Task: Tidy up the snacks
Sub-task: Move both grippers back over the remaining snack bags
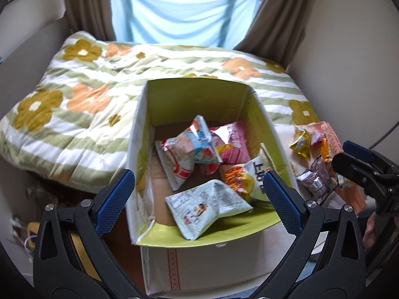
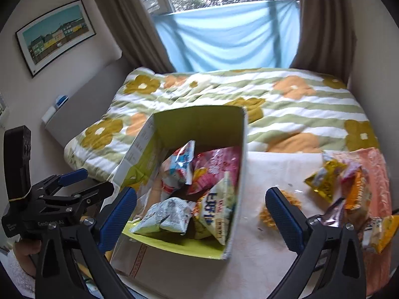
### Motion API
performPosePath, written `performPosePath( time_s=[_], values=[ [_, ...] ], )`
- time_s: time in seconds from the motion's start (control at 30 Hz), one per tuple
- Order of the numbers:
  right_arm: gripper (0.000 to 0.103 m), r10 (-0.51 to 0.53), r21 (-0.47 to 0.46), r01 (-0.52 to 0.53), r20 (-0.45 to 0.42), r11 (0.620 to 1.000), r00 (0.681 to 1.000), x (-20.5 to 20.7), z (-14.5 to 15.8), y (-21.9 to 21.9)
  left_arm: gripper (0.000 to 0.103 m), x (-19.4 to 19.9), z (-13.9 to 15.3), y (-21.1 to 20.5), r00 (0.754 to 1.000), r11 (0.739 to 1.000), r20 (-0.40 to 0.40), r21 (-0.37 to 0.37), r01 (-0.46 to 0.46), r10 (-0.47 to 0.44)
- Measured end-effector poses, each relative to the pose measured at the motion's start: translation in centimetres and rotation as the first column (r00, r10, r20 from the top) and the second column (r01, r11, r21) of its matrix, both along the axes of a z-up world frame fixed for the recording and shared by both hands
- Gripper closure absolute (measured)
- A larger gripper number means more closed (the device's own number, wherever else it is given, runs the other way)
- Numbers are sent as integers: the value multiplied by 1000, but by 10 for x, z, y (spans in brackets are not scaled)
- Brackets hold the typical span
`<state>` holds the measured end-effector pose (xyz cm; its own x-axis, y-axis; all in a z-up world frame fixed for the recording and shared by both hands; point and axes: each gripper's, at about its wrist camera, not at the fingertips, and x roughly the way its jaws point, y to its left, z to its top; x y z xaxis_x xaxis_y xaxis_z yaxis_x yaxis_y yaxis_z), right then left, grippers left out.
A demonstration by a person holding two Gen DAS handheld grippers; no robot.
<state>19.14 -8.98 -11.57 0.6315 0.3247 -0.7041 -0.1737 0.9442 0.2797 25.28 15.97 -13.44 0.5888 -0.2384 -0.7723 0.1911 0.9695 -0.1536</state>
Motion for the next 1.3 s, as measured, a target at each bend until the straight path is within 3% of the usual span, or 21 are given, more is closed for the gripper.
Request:
performPosePath(
  time_s=[0.37,0.73,0.9,1.07,1.3],
  values=[
    [0,-145,-33,147,53,989,988,-23,28,-94,1,-4,15,-83,995,995,20,-12,98,-97],
    [0,-119,-141,114,-26,983,993,-16,22,-216,1,-6,2,-195,995,996,-44,-32,89,-90],
    [0,-95,-178,82,-68,981,993,-8,0,-262,1,-2,-15,-239,994,998,-89,-30,62,-64],
    [0,4,-179,-29,-140,983,990,2,-32,-282,1,1,-40,-275,986,1000,-163,-22,17,-21],
    [0,130,-182,-182,-262,966,956,15,-85,-294,1,9,-86,-318,956,998,-293,-55,-23,6]
  ],
)
